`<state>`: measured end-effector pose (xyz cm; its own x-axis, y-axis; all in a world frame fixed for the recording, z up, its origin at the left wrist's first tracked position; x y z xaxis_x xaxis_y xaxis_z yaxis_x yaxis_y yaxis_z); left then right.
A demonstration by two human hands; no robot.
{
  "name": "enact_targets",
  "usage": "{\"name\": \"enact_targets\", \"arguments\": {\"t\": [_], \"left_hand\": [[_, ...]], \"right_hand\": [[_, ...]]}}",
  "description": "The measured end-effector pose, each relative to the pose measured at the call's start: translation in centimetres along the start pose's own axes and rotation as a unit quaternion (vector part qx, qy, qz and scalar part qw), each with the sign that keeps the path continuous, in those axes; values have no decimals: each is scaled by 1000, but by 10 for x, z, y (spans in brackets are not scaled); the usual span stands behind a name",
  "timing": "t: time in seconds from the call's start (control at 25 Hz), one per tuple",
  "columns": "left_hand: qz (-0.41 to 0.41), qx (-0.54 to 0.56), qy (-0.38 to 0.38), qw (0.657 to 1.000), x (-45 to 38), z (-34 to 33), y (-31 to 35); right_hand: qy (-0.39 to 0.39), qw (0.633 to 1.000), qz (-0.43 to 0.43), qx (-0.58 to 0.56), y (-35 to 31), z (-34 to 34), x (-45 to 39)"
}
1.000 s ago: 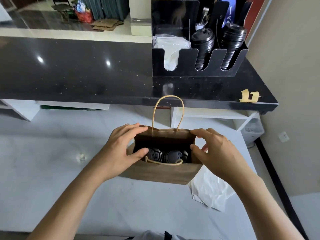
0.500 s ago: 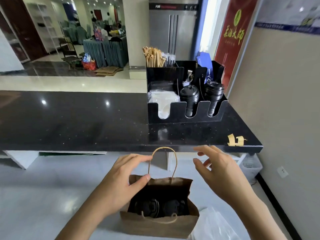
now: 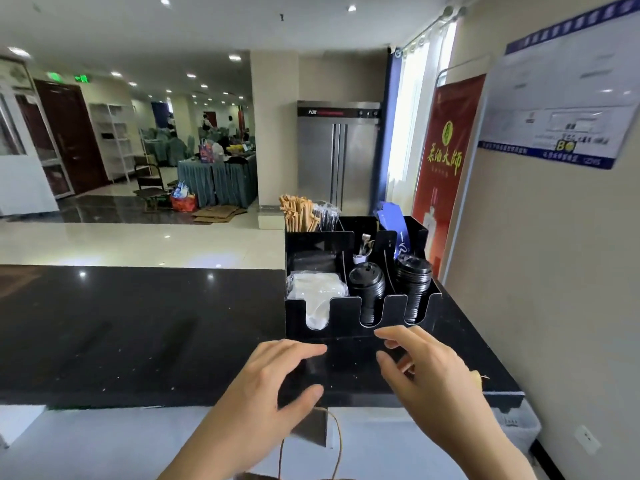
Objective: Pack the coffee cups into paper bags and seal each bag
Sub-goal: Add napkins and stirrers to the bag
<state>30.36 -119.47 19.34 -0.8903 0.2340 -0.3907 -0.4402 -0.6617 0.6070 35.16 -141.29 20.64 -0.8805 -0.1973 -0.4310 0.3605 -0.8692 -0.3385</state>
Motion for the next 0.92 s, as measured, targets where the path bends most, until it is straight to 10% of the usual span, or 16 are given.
{"name": "enact_targets", "arguments": {"t": [0.92], "left_hand": [[5,-19,90,996,-205,12,-58]], "right_hand": [[45,993,-9,-108,9,-46,-244]]}}
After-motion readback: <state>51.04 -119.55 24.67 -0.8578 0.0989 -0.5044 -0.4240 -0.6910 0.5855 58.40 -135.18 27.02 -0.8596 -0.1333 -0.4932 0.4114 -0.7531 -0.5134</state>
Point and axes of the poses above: each hand's wrist, its own x-axis away from the middle knuckle, its own z-axis out of the back of the hand, y = z × x, the point moved 7 cm from there along -x, towards the middle knuckle, and after that the axes turned 6 degrees about x, right-handed, at the moved point
